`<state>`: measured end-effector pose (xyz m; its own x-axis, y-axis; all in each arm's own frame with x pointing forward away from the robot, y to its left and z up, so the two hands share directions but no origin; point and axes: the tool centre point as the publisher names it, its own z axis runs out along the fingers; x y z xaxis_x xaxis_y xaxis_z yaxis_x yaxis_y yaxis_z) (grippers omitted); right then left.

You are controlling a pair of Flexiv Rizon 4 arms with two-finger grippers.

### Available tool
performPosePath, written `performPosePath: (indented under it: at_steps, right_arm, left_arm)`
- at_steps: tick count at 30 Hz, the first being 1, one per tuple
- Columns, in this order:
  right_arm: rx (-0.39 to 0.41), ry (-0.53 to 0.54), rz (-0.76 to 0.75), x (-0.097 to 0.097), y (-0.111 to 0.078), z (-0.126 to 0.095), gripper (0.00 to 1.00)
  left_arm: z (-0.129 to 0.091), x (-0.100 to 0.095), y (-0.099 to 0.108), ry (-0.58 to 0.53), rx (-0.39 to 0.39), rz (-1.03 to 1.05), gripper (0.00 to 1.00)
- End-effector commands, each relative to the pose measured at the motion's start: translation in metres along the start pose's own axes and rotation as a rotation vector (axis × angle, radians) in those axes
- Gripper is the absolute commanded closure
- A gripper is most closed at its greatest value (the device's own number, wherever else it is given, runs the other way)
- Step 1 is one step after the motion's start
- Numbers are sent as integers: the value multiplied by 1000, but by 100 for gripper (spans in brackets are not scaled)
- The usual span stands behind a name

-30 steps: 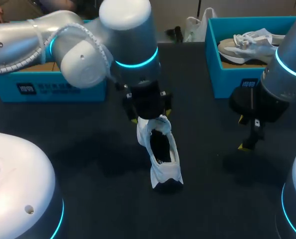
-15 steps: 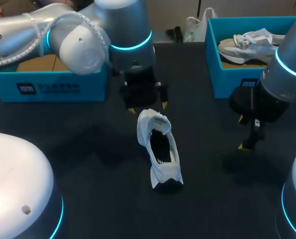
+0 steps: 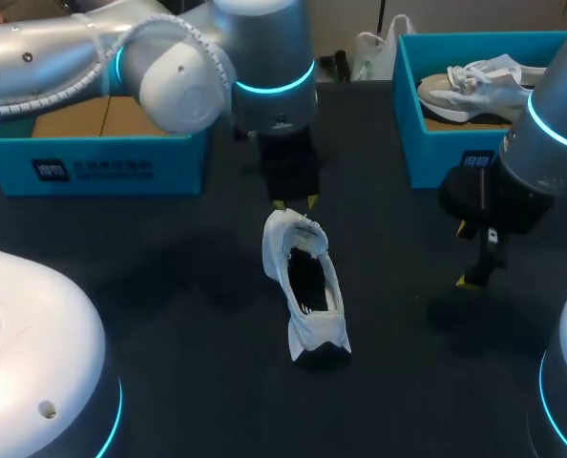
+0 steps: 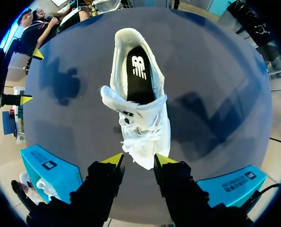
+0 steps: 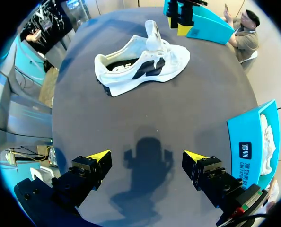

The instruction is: Take the shoe out of the shoebox, open the shoe tongue, remove and reinsert the insole, then place the shoe into the shoebox

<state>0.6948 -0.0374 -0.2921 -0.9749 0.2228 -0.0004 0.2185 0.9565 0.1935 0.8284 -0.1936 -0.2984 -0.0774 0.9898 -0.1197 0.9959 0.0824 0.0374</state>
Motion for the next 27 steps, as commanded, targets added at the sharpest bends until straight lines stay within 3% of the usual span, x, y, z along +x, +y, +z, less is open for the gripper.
performPosePath:
  at_steps: [1, 9, 20, 27]
  right_arm:
    - [1, -3, 0, 1, 0, 1, 0]
    - [1, -3, 0, 1, 0, 1, 0]
    - [1, -3, 0, 1, 0, 1, 0]
    - [1, -3, 0, 1, 0, 1, 0]
  left_arm:
    - [2, -3, 7, -6, 38, -6, 62]
    - [7, -5, -4, -2, 71, -2, 71]
    - [14, 1, -34, 22, 151, 1, 70]
    - [18, 7, -50, 3, 193, -19, 77]
